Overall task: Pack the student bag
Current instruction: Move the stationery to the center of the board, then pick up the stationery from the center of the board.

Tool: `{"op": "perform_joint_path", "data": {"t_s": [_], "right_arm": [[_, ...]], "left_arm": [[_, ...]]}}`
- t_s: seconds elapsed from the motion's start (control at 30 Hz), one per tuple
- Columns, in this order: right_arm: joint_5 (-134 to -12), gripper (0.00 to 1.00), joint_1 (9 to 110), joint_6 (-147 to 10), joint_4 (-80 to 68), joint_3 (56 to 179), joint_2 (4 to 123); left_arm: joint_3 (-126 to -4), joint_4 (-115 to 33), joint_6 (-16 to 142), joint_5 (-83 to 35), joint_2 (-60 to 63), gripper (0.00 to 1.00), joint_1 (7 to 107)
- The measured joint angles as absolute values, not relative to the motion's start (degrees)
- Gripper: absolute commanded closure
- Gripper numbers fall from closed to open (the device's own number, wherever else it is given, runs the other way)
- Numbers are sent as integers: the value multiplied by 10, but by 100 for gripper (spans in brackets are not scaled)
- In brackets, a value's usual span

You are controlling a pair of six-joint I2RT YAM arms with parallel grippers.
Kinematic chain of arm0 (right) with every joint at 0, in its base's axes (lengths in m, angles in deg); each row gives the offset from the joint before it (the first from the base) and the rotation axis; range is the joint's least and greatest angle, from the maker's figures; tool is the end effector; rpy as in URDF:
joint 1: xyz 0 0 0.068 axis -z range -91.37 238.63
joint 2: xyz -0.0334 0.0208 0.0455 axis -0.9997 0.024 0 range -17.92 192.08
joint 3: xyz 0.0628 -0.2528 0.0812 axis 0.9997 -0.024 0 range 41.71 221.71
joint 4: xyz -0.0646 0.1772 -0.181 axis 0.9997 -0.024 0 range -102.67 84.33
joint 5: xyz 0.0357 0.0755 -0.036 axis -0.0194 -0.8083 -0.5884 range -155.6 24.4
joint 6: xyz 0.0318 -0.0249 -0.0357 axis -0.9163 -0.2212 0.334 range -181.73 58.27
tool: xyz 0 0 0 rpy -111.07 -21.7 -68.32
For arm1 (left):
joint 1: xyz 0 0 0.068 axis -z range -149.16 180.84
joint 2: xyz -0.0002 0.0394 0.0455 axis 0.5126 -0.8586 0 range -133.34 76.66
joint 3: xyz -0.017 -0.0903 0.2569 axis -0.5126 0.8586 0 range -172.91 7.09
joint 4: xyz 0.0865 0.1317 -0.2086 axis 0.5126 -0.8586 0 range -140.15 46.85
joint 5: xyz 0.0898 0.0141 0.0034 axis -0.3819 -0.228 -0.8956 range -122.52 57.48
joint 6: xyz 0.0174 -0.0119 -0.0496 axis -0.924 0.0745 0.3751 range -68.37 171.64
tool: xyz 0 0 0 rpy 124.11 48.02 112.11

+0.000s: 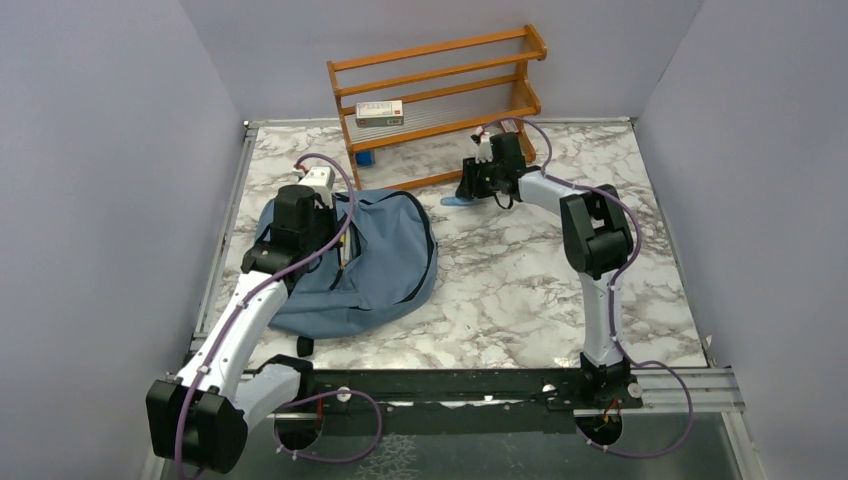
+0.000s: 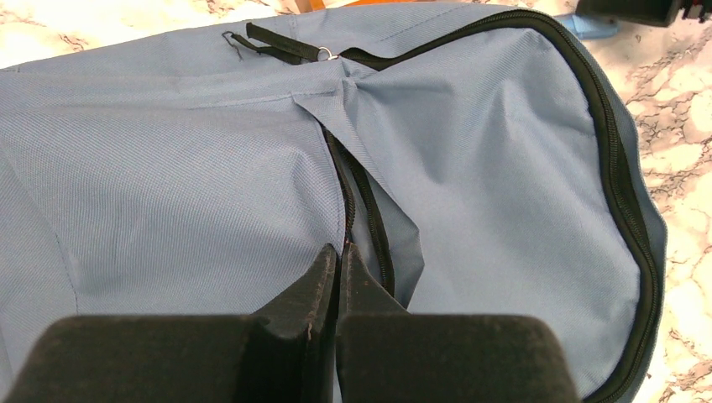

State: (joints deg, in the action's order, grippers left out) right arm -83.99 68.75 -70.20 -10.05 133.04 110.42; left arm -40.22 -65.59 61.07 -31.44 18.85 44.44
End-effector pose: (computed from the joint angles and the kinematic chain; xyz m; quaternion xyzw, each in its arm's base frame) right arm 0.4630 0.1793 0.1498 -0.1548 0.8886 0.2407 0.3583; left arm 0.2168 -0.0532 0.2918 0.0365 0.8777 -0.1035 0.4664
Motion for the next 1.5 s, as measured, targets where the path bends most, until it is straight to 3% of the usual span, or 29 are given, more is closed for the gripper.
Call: {"op": "perform_joint_path", "data": {"t_s": [0.1, 0.5, 0.87, 1.5], "right_arm": [[-853, 56, 687, -699, -101, 1298, 1083], [-869, 36, 687, -698, -104, 1226, 1025], [-938, 33, 687, -686, -105, 1290, 1066], [-968, 32, 685, -668, -134, 1235, 1034]], "left_arm": [[-402, -655, 611, -314, 185, 100, 444], [-402, -647, 615, -306, 170, 100, 444], [-402, -646, 617, -305, 169, 100, 444], [-402, -642, 618, -299, 161, 100, 444]]}}
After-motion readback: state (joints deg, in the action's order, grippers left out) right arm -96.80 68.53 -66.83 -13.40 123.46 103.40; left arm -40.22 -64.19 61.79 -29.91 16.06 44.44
